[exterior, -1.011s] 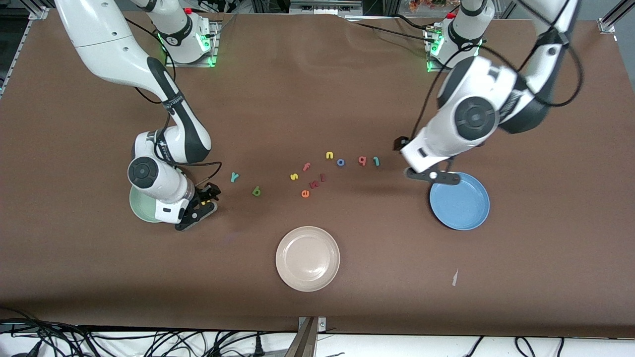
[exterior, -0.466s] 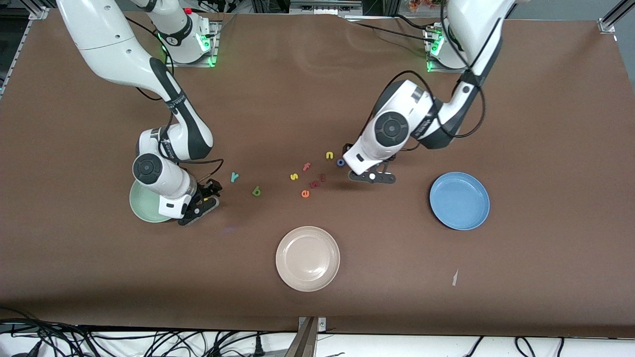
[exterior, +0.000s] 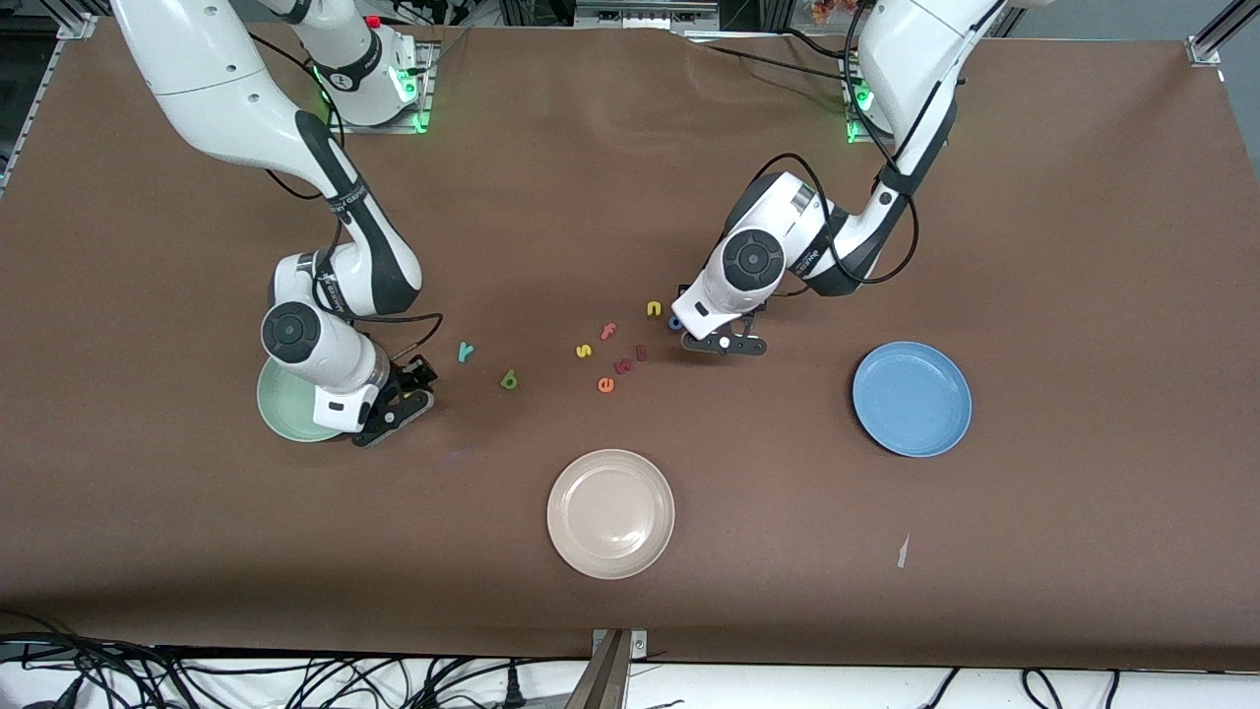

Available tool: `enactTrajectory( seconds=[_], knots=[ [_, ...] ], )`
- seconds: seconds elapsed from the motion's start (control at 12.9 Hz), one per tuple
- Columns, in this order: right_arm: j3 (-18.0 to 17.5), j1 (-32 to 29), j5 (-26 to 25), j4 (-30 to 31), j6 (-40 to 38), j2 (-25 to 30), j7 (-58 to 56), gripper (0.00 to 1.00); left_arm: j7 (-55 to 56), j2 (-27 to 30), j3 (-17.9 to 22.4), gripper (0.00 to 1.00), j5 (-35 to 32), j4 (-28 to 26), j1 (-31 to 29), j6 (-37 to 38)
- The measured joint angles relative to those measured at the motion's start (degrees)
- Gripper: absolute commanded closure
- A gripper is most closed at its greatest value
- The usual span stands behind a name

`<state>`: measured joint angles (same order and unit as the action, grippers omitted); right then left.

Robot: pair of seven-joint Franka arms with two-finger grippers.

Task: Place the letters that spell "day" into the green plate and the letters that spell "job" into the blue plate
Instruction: 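Grasp yellow a with the right gripper while the left gripper grasps pink b, then drop yellow a on the green plate while the left gripper drops b on blue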

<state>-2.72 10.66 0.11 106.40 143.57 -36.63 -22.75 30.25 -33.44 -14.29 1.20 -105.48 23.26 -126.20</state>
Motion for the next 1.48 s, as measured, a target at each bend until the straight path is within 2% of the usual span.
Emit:
enactTrajectory(
  seconds=[0.08,0.47,0.54,0.7,0.86,1.17,1.48],
  knots=[
    [0.00,-0.05,0.00,0.02,0.00,0.20,0.00,0.46,0.01,-0.36,0.01,0.59,-0.85,-0.04,0.00,-0.10],
    [0.00,-0.09,0.00,0.15,0.06,0.41,0.00,0.61,0.03,-2.61,0.02,0.57,-1.16,-0.61,0.02,-3.12],
    [0.00,-0.11,0.01,0.15,0.06,0.48,0.00,0.64,0.04,-3.04,0.03,0.59,-1.16,-0.74,0.02,-3.99],
    [0.00,-0.12,0.01,0.16,0.06,0.51,0.00,0.73,0.09,-3.25,0.08,0.85,-1.19,-0.75,0.03,-4.48],
    [0.00,-0.13,0.01,0.16,0.07,0.57,0.03,0.76,0.11,-3.08,0.03,0.93,-1.57,-0.73,0.06,-4.47],
    [-0.05,-0.11,0.01,0.10,-1.14,2.68,-0.02,0.76,0.25,-2.89,0.09,0.98,-3.55,-0.36,0.37,-3.89],
    [0.02,-1.38,-0.01,0.06,-8.23,9.49,-2.25,0.76,0.22,2.99,1.07,0.99,-3.62,2.58,-1.27,5.95]
  ],
)
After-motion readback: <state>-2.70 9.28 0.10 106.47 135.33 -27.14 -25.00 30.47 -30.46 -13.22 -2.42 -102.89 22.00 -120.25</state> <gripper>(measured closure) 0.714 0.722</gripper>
